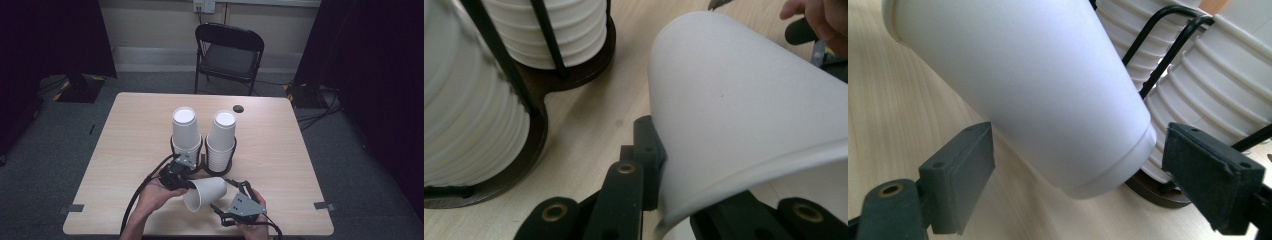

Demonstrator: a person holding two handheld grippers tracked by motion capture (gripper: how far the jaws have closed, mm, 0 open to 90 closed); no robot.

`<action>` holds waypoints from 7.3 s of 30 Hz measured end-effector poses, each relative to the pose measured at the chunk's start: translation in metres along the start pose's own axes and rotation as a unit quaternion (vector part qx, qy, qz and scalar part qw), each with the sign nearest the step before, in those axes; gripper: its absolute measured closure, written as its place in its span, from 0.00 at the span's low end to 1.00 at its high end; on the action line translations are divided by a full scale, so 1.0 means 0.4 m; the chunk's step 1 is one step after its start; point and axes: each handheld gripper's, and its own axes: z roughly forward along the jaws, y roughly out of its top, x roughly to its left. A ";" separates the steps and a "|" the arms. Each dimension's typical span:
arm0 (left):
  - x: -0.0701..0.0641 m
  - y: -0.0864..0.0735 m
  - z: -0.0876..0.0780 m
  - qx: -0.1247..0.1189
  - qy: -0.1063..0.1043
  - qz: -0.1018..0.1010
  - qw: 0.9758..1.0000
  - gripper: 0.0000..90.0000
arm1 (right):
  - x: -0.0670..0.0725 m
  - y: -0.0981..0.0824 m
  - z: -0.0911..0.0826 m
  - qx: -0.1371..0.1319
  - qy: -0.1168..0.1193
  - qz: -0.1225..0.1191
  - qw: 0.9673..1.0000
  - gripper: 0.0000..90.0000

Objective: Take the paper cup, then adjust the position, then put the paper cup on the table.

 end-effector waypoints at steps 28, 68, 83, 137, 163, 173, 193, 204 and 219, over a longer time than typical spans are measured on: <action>-0.026 0.048 0.048 0.019 -0.024 0.009 1.000 0.96 | 0.065 0.085 0.087 -0.004 0.009 -0.055 0.998 0.10; -0.025 -0.028 0.027 -0.186 0.024 -0.021 0.982 0.60 | 0.005 0.043 0.064 -0.037 -0.018 0.069 0.997 0.11; -0.029 -0.069 -0.002 -0.246 0.088 -0.031 0.965 0.24 | -0.053 0.003 0.026 -0.041 -0.046 0.137 0.989 0.11; -0.008 -0.292 0.029 -0.369 0.238 -0.096 0.893 0.17 | -0.374 -0.033 -0.002 -0.081 -0.161 0.257 0.950 0.11; -0.025 -0.293 0.033 -0.375 0.259 -0.074 0.887 0.18 | -0.478 -0.116 0.135 -0.021 -0.153 0.321 0.934 0.10; -0.023 -0.295 0.032 -0.378 0.255 -0.073 0.887 0.18 | -0.474 -0.132 0.138 -0.003 -0.153 0.328 0.932 0.10; -0.025 -0.298 0.031 -0.383 0.250 -0.068 0.887 0.18 | -0.451 -0.143 0.137 0.036 -0.154 0.311 0.937 0.12; -0.023 -0.298 0.030 -0.384 0.250 -0.070 0.886 0.18 | -0.441 -0.167 0.130 0.069 -0.152 0.314 0.935 0.15; -0.024 -0.299 0.031 -0.387 0.250 -0.076 0.884 0.18 | -0.412 -0.165 0.093 0.094 -0.169 0.315 0.929 0.15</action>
